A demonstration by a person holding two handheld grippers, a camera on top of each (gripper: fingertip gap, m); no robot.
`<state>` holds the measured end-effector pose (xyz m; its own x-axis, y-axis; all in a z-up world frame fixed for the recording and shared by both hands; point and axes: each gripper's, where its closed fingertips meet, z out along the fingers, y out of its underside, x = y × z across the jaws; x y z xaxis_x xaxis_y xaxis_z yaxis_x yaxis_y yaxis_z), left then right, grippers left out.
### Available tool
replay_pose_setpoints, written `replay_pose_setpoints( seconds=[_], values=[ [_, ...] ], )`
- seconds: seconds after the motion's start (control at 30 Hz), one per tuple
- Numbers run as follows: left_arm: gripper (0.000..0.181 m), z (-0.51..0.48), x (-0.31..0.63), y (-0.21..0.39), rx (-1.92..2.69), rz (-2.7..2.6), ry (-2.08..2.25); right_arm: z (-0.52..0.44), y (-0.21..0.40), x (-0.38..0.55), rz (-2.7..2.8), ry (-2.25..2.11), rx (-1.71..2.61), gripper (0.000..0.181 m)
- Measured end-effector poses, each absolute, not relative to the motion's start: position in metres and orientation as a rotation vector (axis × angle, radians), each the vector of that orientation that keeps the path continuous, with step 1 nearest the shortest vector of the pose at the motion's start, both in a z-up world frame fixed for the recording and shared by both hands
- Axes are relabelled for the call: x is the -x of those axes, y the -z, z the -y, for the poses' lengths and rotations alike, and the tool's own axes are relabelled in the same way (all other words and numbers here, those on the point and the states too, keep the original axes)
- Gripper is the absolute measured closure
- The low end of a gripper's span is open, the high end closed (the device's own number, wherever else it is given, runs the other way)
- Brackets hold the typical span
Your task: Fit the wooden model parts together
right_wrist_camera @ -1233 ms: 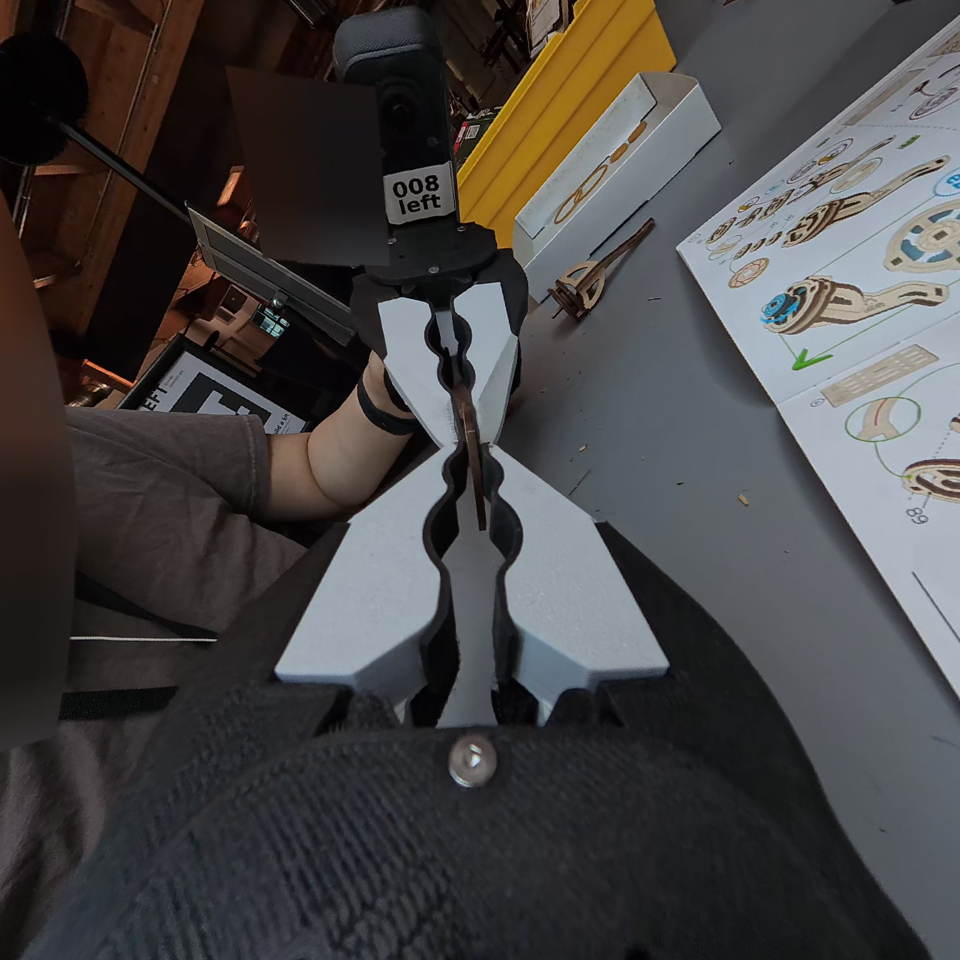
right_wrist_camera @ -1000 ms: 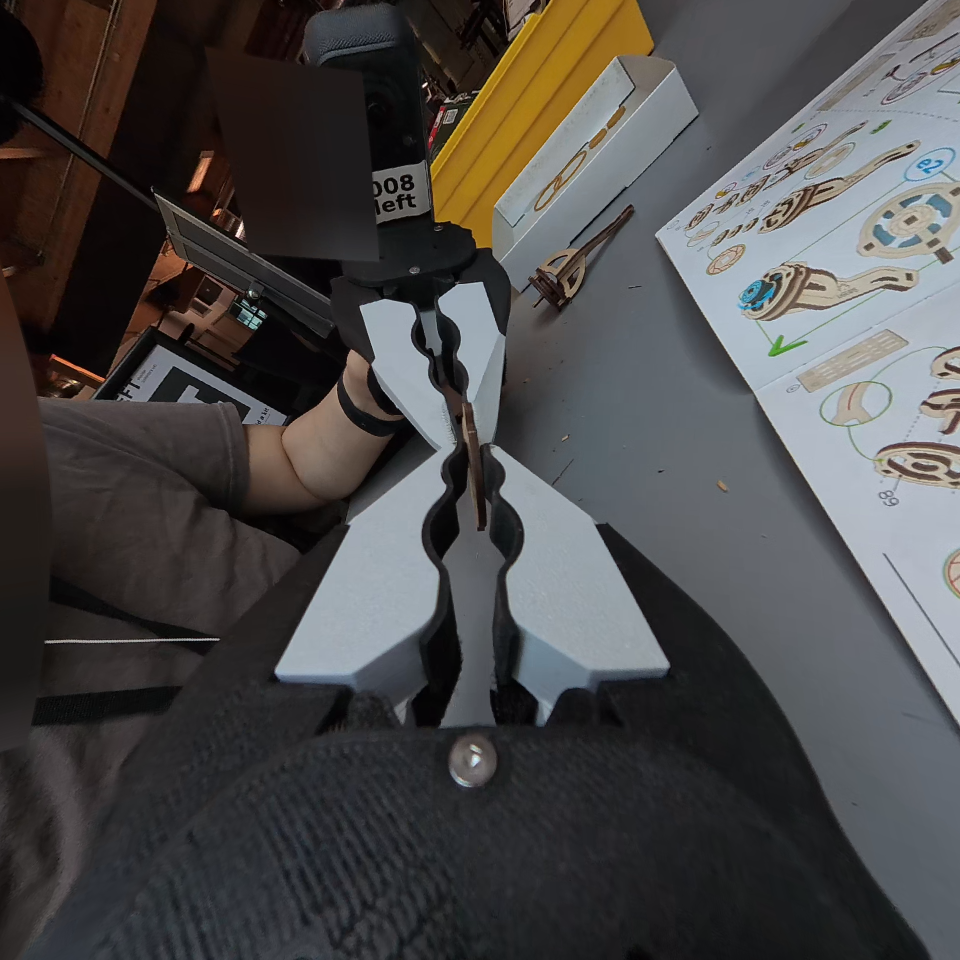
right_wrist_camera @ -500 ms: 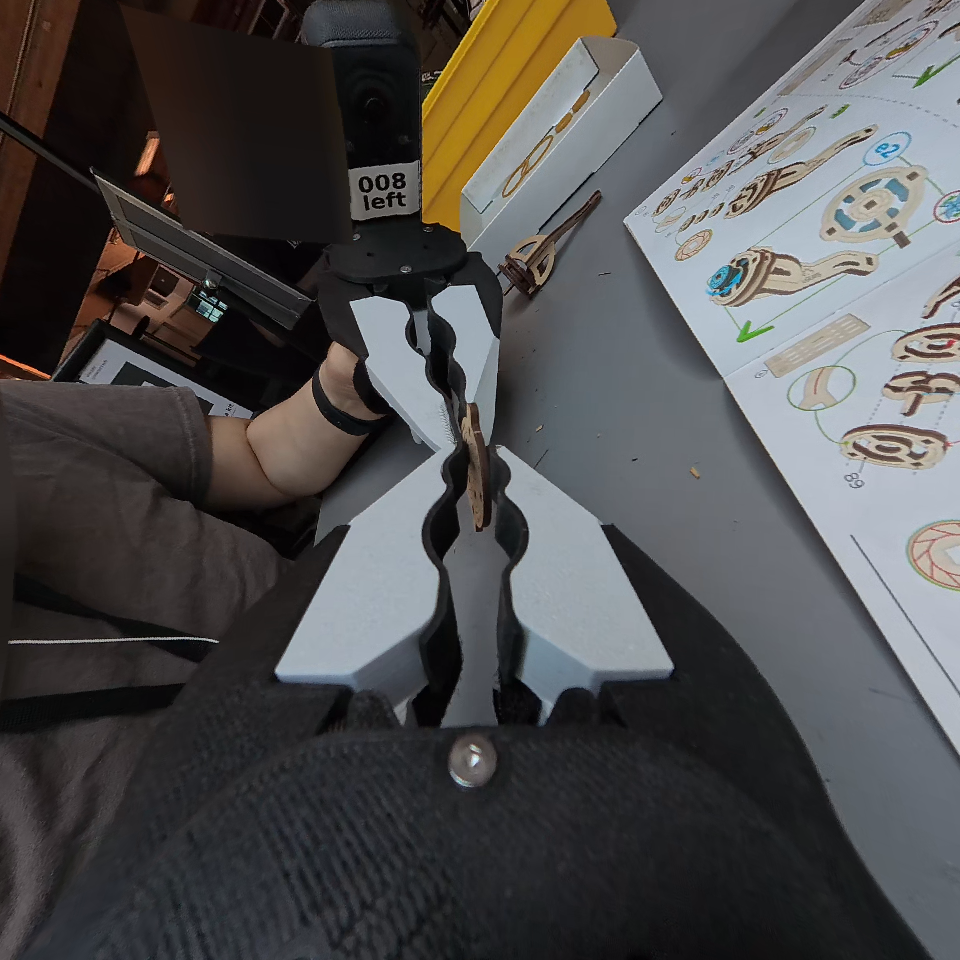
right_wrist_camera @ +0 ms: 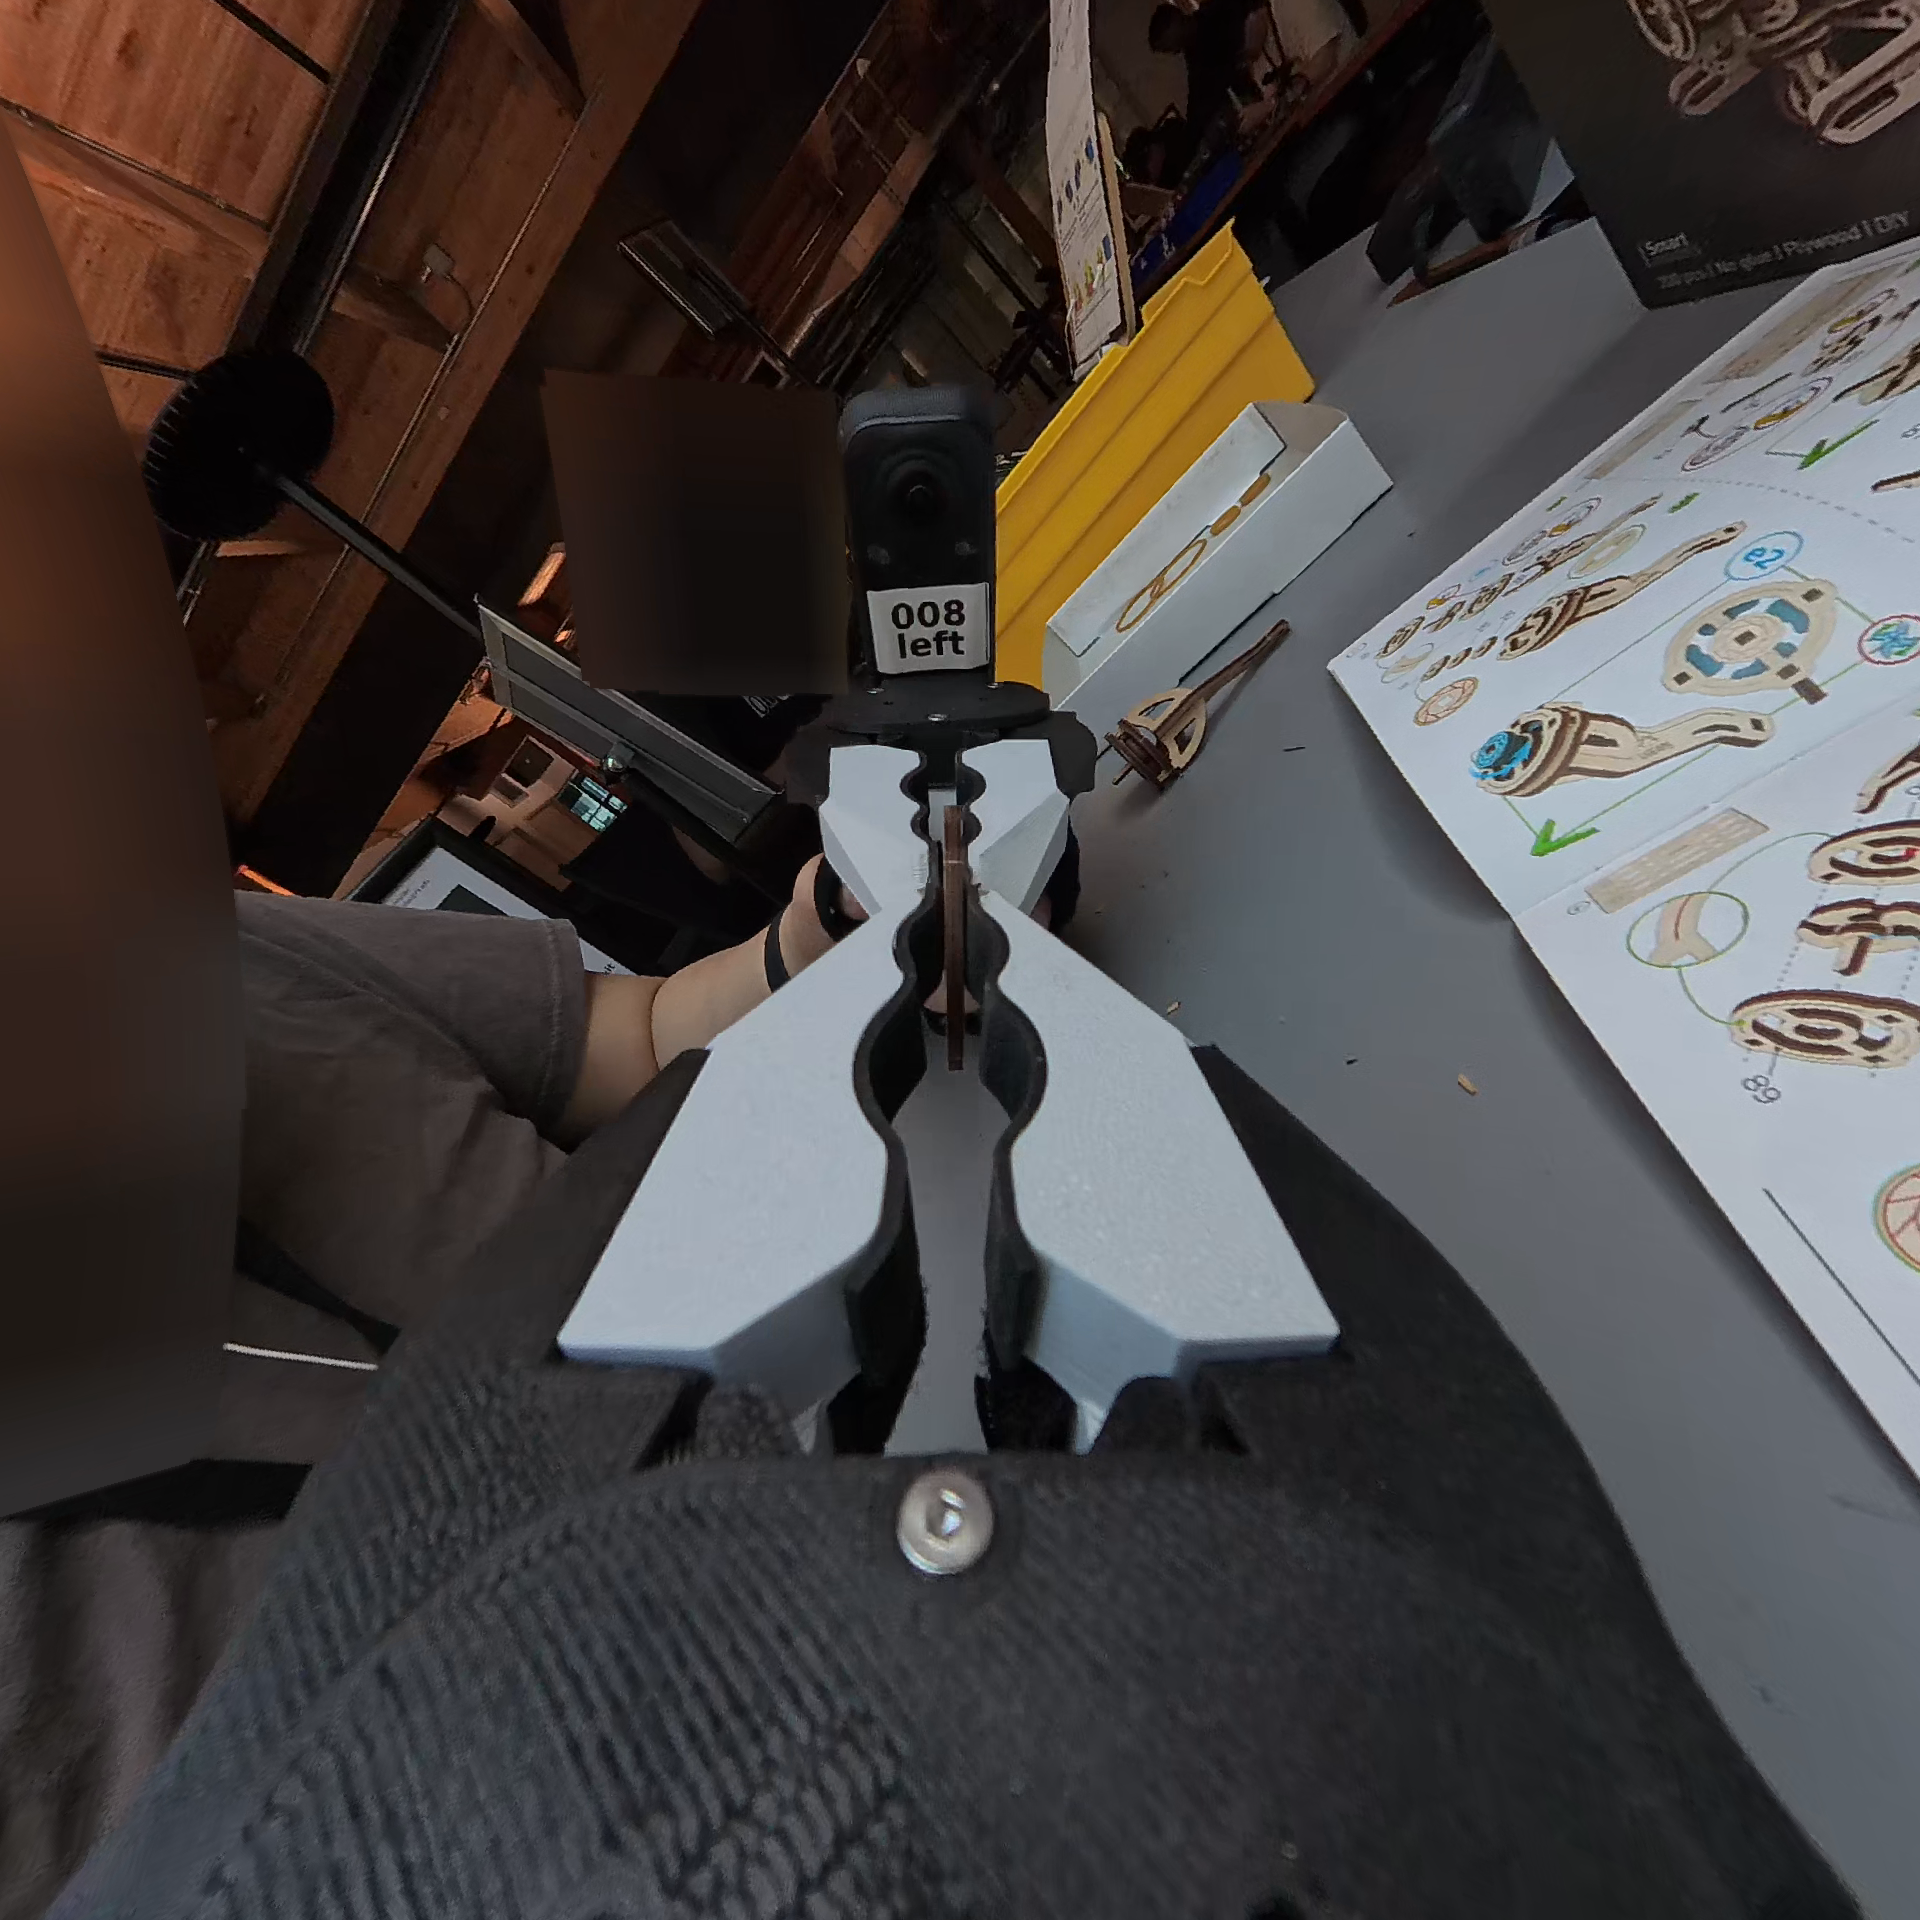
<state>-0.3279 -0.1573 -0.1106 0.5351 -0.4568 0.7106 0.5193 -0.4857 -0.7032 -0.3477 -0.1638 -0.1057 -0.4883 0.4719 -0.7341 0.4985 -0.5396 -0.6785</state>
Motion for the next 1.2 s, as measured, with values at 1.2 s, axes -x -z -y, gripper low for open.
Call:
replay_pose_setpoints(
  seconds=[1.2],
  values=[
    [0.180, 0.210, 0.286, 0.185, 2.337, -0.242, 1.311, 0.210, 0.183, 0.304, -2.079, 1.390, -1.414, 0.174]
  ],
)
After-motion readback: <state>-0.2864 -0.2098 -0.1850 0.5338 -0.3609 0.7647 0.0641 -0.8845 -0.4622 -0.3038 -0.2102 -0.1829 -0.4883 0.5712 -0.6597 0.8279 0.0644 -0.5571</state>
